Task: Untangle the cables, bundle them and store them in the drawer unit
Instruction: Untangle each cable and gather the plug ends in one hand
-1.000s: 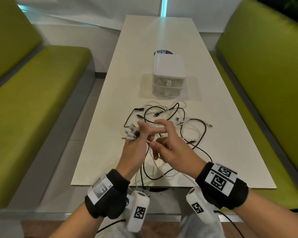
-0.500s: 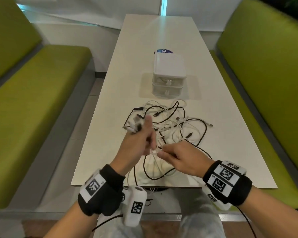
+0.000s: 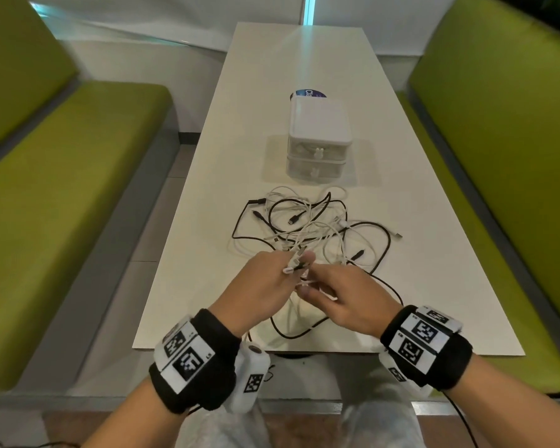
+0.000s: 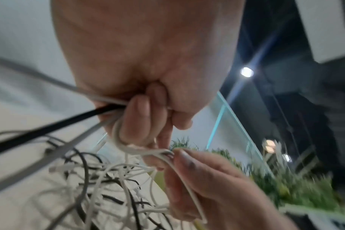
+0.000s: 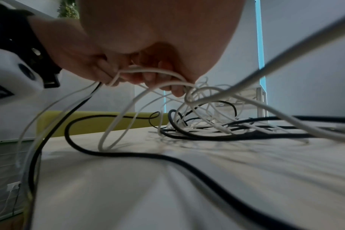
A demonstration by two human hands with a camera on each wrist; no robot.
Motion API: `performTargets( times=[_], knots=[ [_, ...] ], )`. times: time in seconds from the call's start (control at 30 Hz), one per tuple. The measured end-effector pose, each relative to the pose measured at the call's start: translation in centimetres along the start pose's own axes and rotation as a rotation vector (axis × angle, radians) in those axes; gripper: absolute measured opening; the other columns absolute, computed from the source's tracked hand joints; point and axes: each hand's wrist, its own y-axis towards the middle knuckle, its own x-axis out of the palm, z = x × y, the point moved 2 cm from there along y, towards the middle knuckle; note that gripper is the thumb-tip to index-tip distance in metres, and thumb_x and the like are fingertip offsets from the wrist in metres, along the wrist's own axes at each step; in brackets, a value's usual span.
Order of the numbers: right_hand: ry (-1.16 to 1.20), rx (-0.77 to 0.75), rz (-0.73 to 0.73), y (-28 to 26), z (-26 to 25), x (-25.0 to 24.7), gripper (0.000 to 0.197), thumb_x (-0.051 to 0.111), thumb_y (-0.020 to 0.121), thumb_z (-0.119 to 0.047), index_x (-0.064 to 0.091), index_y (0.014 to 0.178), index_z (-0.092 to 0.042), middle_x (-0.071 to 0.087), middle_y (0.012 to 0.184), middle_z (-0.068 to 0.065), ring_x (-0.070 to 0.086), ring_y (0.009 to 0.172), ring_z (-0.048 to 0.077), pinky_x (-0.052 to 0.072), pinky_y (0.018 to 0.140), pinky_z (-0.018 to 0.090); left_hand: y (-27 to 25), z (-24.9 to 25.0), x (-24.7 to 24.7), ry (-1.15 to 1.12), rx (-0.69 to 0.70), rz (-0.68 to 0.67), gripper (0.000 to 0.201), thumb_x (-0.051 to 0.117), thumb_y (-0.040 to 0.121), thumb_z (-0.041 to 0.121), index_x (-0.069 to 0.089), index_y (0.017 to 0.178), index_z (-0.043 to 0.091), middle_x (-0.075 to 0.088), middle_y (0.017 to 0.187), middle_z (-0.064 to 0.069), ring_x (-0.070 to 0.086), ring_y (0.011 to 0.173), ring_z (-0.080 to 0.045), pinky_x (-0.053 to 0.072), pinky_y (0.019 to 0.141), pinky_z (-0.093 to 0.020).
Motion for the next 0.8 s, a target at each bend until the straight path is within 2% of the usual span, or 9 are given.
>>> performTargets(
  times=[0.13,0.2,0.27,0.33,0.4,0.53,0.6,0.7,0.8],
  knots=[
    [0.095,0.010,0.054,0.2,0.6,-0.5,0.045,0.028,0.096,-0.056,0.059,0.098,-0.023,0.059,0.074,-0.010,0.054,0.067,0.008,0.045,0.063,0.032,0.1,-0.2,0.3,-0.318,-0.033,0.018,0.035,0.040,0.100,0.046,0.063,0.123,0.032,0.067,0.117,0.010,0.059,0.110,-0.002,0.045,0.094,-0.021],
    [0.098,0.010,0.064,0.4,0.5,-0.7,0.046,0.028,0.096,-0.054,0.060,0.101,-0.022,0.062,0.080,-0.010,0.056,0.071,0.008,0.047,0.066,0.033,-0.1,0.3,0.2,-0.344,-0.033,0.027,0.048,0.035,0.096,0.055,0.059,0.129,0.031,0.065,0.124,0.010,0.056,0.117,0.000,0.043,0.100,-0.021],
    [0.076,-0.006,0.082,0.5,0.5,-1.0,0.043,0.031,0.096,-0.054,0.058,0.093,-0.021,0.058,0.073,-0.011,0.052,0.065,0.007,0.044,0.061,0.029,-0.2,0.6,-0.1,-0.330,-0.025,0.057,0.044,0.034,0.097,0.051,0.061,0.126,0.031,0.067,0.115,0.012,0.058,0.108,0.003,0.045,0.093,-0.021],
    [0.022,-0.008,0.138,0.5,0.8,-1.2,0.028,0.043,0.096,-0.045,0.049,0.082,-0.022,0.044,0.062,-0.015,0.045,0.057,0.003,0.035,0.053,0.020,-0.1,0.8,-0.8,-0.351,-0.016,0.128,0.034,0.036,0.102,0.039,0.065,0.117,0.029,0.064,0.084,0.013,0.059,0.076,0.007,0.043,0.069,-0.018],
    [-0.051,-0.005,0.206,0.5,1.2,-1.4,0.019,0.054,0.095,-0.034,0.048,0.081,-0.023,0.036,0.060,-0.019,0.039,0.055,-0.001,0.027,0.053,0.014,0.1,0.8,-1.6,-0.481,0.004,0.176,0.032,0.038,0.103,0.034,0.068,0.109,0.024,0.051,0.066,0.010,0.045,0.048,0.001,0.032,0.051,-0.016],
    [-0.047,0.011,0.237,1.4,1.0,-1.5,0.018,0.058,0.094,-0.035,0.052,0.081,-0.024,0.035,0.057,-0.018,0.039,0.053,0.002,0.029,0.053,0.016,-0.3,1.5,-3.1,-0.810,0.063,0.239,0.036,0.039,0.103,0.031,0.065,0.099,0.008,0.047,0.063,0.000,0.030,0.044,-0.004,0.022,0.040,-0.013],
    [0.006,0.059,0.274,2.1,1.7,-2.0,0.024,0.056,0.094,-0.041,0.052,0.078,-0.023,0.039,0.054,-0.015,0.044,0.052,0.000,0.034,0.053,0.015,-1.0,2.0,-4.7,-1.001,0.133,0.321,0.036,0.038,0.101,0.036,0.062,0.092,0.011,0.044,0.058,0.008,0.031,0.045,0.000,0.020,0.038,-0.011],
    [0.049,0.128,0.298,2.4,3.6,-2.7,0.048,0.037,0.093,-0.057,0.052,0.073,-0.017,0.050,0.054,-0.007,0.048,0.052,0.009,0.043,0.055,0.032,-2.0,1.3,-8.9,-1.338,0.163,0.541,0.038,0.035,0.100,0.043,0.060,0.080,0.022,0.036,0.057,0.010,0.029,0.044,0.002,0.017,0.036,-0.011],
    [-0.007,0.118,0.224,2.5,4.1,-2.6,0.047,0.026,0.095,-0.055,0.043,0.072,-0.019,0.045,0.055,-0.008,0.044,0.053,0.007,0.033,0.054,0.031,-1.7,0.4,-10.2,-1.067,0.203,0.598,0.038,0.033,0.102,0.041,0.063,0.087,0.023,0.041,0.063,0.007,0.026,0.045,-0.003,0.018,0.039,-0.019]
  ],
)
